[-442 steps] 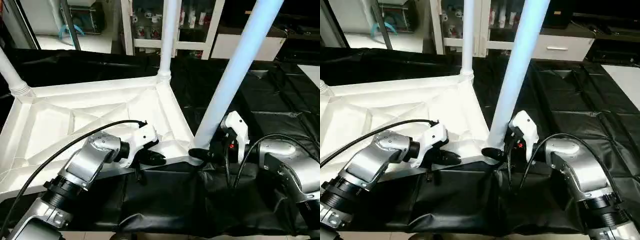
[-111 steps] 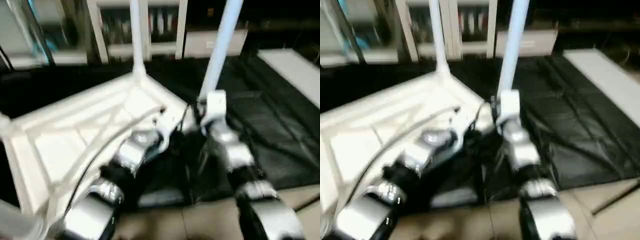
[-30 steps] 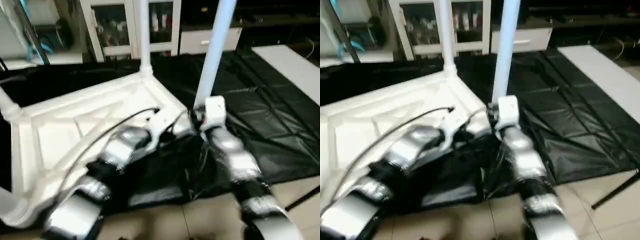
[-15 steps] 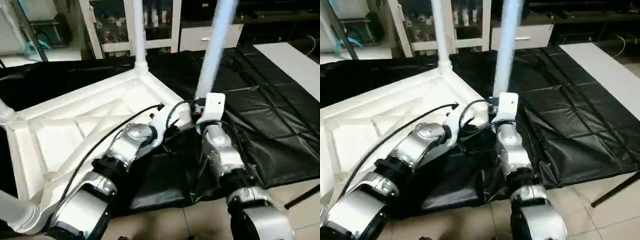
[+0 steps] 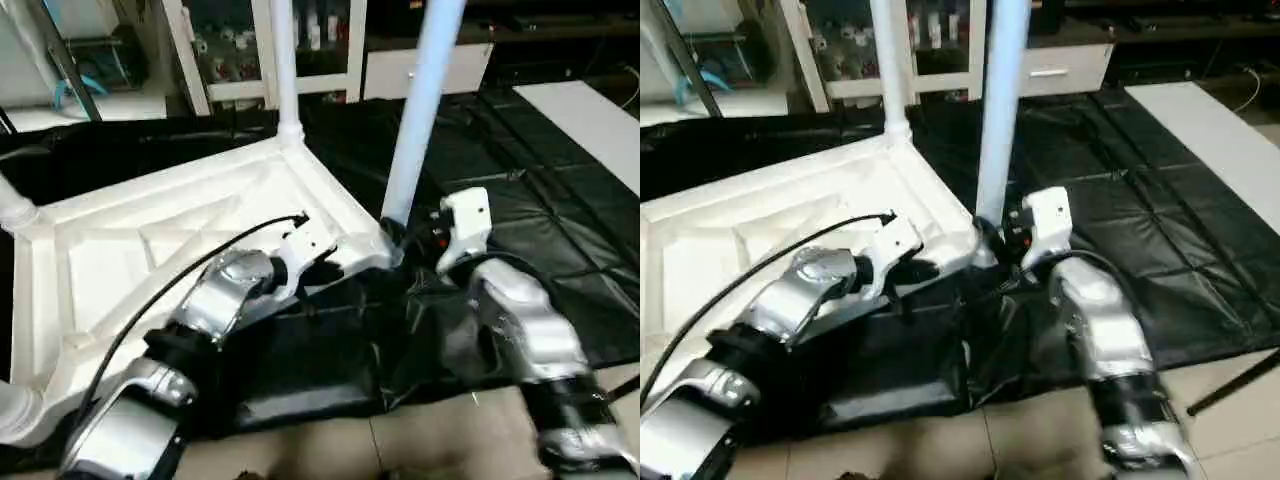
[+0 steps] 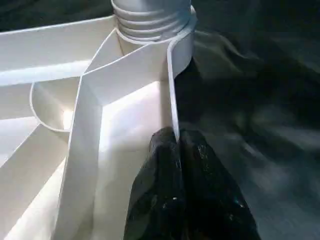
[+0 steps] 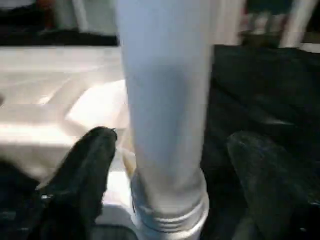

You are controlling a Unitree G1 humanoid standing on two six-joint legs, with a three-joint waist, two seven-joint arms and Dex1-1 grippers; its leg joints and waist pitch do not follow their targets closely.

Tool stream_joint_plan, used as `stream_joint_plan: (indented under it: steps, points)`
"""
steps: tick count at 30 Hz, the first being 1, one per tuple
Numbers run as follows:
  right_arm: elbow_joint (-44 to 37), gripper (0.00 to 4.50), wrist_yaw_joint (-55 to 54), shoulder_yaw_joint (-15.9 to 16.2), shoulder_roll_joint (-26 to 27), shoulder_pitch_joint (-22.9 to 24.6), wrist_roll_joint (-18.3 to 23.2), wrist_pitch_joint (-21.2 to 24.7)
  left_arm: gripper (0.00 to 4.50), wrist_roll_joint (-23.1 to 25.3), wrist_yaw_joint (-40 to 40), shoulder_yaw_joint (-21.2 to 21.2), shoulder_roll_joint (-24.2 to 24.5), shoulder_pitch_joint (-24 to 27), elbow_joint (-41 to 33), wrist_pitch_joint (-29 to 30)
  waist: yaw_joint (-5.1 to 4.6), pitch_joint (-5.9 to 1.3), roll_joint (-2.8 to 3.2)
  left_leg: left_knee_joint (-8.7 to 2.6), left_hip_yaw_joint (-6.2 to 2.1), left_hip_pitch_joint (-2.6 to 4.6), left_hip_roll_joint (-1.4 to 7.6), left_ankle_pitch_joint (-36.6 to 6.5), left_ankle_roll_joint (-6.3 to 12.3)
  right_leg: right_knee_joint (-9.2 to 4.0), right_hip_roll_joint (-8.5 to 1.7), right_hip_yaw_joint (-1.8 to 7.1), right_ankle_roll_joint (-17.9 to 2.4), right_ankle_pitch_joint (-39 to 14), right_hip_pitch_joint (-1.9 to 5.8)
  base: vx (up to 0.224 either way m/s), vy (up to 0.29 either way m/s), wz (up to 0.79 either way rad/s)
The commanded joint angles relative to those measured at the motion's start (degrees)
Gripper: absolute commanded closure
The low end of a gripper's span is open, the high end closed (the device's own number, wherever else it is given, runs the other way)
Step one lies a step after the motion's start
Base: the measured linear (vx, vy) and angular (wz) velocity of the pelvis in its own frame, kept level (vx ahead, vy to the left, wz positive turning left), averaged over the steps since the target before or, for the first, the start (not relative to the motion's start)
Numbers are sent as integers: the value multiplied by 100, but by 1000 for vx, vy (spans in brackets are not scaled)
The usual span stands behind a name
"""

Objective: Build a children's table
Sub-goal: Rotate leg to tighten

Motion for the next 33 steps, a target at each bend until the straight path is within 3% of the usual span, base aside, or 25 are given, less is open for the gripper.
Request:
stream_joint_plan:
  steps: [1,4,6,8,11,14,18,19,22,27,33]
  points:
    - [-505,49,667,233,-354,142,154,340,450,-42,-710,-341,175,146,-362,113,34,-374,2,-492,-80,110,280,-1303,325,-377,-283,210,-1419,-926,299,0,0,0]
    - [-1157,49,1815,596,-1103,519,360,737,450,-181,-1446,-556,482,299,-863,255,124,-369,8,-489,-76,129,304,-1195,383,-357,-279,221,-1419,-776,294,0,0,0]
    - [-1237,49,2043,676,-1241,591,377,803,450,-215,-1606,-601,543,329,-978,289,155,-375,22,-483,-69,121,304,-1123,415,-345,-291,224,-1455,-670,289,0,0,0]
    - [-1241,49,2180,740,-1315,610,355,833,450,-254,-1728,-641,587,352,-1098,350,192,-368,-4,-482,-64,121,299,-1118,399,-349,-294,224,-1464,-743,284,0,0,0]
    - [-1250,49,2232,786,-1340,595,374,872,450,-302,-1842,-688,626,395,-1257,444,226,-362,5,-496,-63,148,303,-1246,262,-368,-295,232,-1408,-1053,259,0,0,0]
    - [-1294,49,2248,794,-1375,592,378,938,450,-299,-1844,-681,647,416,-1335,500,224,-371,2,-497,-68,141,299,-1209,219,-358,-287,230,-1375,-998,264,0,0,0]
    - [-1344,49,2360,777,-1454,615,391,1022,450,-280,-1856,-667,687,429,-1405,571,238,-397,5,-466,-66,129,286,-937,311,-321,-289,226,-1405,-667,287,0,0,0]
    - [-1344,76,2394,779,-1473,626,395,1028,450,-274,-1848,-662,686,427,-1393,571,240,-400,0,-461,-65,126,286,-894,331,-317,-289,226,-1413,-618,291,0,0,0]
    - [-1360,95,2509,771,-1513,661,390,1052,450,-238,-1861,-645,696,435,-1396,600,251,-399,2,-449,-61,123,282,-836,394,-320,-293,222,-1445,-601,295,0,0,0]
    - [-1336,128,2526,764,-1536,672,375,1034,450,-227,-1863,-643,702,444,-1432,645,252,-390,3,-460,-65,128,283,-998,336,-349,-292,221,-1382,-905,292,0,0,0]
    - [-1303,190,2548,747,-1542,677,347,1021,450,-222,-1871,-647,700,448,-1459,676,252,-411,14,-446,-69,124,279,-877,364,-328,-289,217,-1386,-758,297,0,0,0]
